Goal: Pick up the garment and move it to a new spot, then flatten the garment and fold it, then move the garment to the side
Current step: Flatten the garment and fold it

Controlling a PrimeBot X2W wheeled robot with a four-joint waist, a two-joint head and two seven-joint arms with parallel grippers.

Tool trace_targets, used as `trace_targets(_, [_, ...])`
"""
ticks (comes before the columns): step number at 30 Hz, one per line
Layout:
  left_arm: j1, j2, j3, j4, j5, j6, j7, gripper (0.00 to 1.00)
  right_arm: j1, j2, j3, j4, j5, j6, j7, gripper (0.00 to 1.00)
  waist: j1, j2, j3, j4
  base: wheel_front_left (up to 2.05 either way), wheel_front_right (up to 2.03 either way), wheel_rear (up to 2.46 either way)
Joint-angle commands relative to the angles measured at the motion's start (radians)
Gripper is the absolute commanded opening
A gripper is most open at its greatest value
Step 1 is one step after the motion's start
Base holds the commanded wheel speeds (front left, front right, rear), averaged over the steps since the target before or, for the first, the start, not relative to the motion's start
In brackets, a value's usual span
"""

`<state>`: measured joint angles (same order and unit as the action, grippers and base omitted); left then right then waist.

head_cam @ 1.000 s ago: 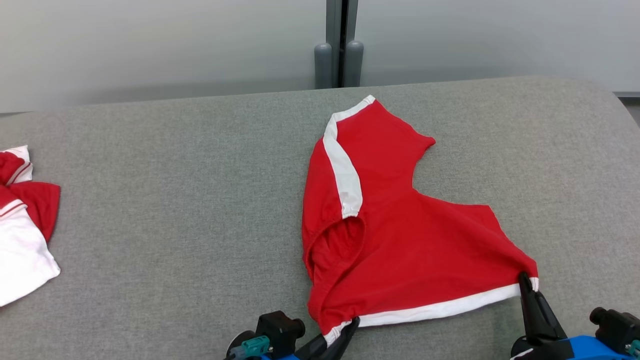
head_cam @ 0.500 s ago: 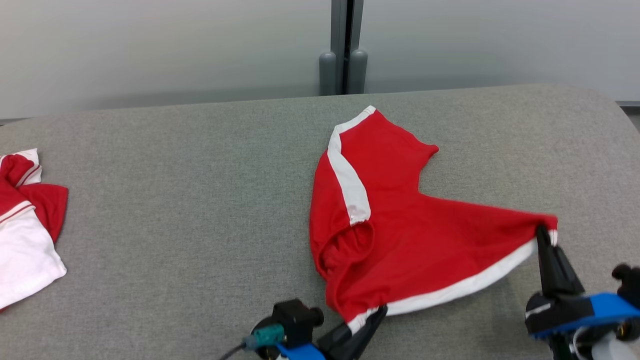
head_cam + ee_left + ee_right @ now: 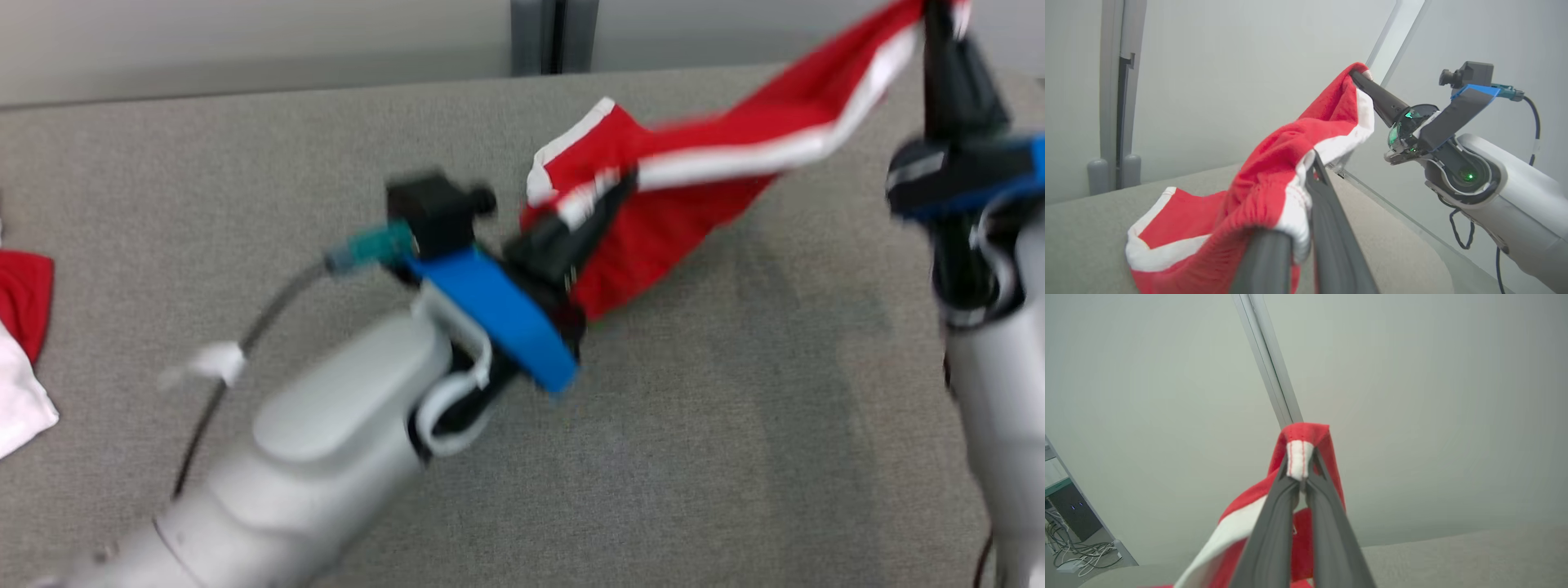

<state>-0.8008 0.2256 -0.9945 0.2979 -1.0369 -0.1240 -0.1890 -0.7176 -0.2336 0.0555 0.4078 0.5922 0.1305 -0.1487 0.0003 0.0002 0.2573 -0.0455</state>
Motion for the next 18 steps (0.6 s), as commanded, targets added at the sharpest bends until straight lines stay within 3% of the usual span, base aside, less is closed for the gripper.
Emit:
trace_targets(1, [-0.071,0.001,0.025,0.018,-0.021,-0.007,0.013,0.0,-0.091,-0.011,0.006,0.032,0.001,0.0,0.012,0.0,-0.0003,-0.0002,0.042,0.021,0.0,0.0,0.0])
trace_targets(11, [-0.557,-0.003,0.07,0.141,-0.128,-0.007,0.068,0.0,-0.7,-0.017,-0.003,0.38,-0.044,0.0,0.036,0.0,-0.0003,-0.0002,0.195,0.028,0.0,0.0,0.0])
trace_targets(18, [-0.798,-0.011,0.057,0.241,-0.182,-0.007,0.029,0.0,-0.95,-0.011,0.035,0.521,-0.083,0.0,-0.032,0.0,-0.0003,-0.0002,0.258,0.028,0.0,0.0,0.0])
